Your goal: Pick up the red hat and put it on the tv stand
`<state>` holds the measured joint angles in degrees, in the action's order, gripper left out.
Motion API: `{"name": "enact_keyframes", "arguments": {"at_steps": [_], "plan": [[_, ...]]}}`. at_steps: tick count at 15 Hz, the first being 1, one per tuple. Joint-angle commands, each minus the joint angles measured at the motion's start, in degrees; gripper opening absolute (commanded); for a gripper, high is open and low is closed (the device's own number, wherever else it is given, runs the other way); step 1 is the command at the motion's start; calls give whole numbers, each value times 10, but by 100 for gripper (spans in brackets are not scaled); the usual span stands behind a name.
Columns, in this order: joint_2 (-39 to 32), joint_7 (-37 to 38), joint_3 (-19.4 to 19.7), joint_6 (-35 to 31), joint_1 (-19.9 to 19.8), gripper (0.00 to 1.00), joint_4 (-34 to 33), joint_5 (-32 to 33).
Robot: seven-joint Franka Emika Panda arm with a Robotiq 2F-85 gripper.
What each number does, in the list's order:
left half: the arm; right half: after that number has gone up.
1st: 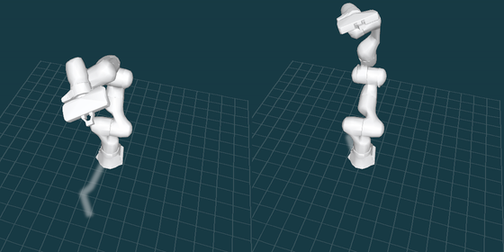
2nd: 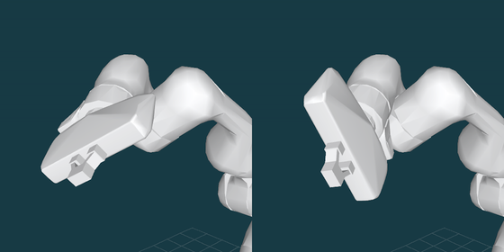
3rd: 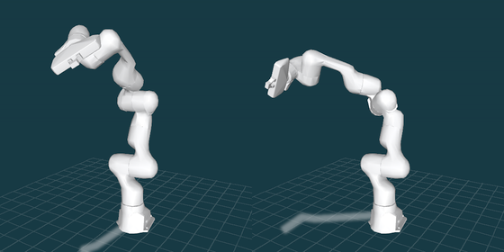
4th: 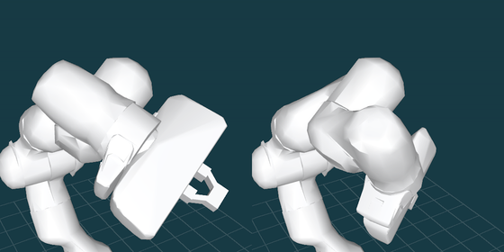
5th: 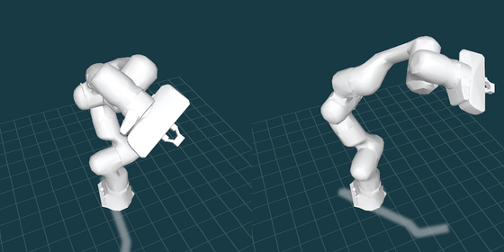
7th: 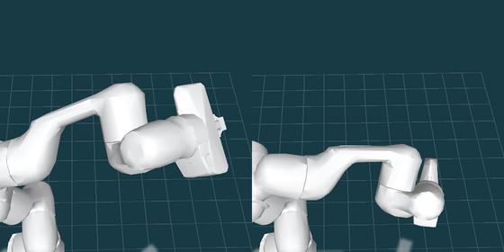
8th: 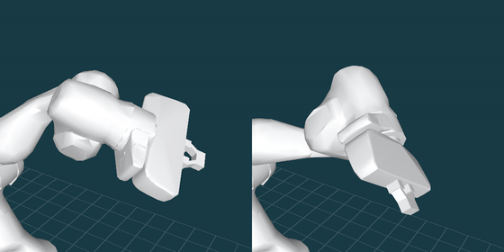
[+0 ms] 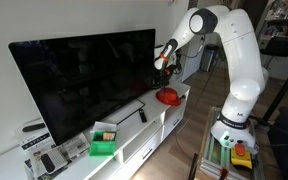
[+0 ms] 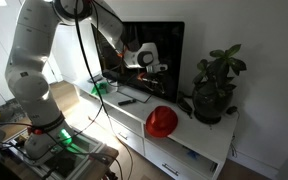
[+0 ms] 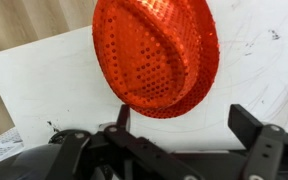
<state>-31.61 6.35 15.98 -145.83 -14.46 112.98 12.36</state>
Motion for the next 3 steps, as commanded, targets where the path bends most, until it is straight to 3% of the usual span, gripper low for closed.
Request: {"name": "enact_keyframes", "arguments": {"at_steps": [1,2,3], "plan": [[63,-8,3,24,-1,100,47,-24],[23,-4,5,13,3,100,13,-12],[33,-4,6,17,3,100,19,-14]]}}
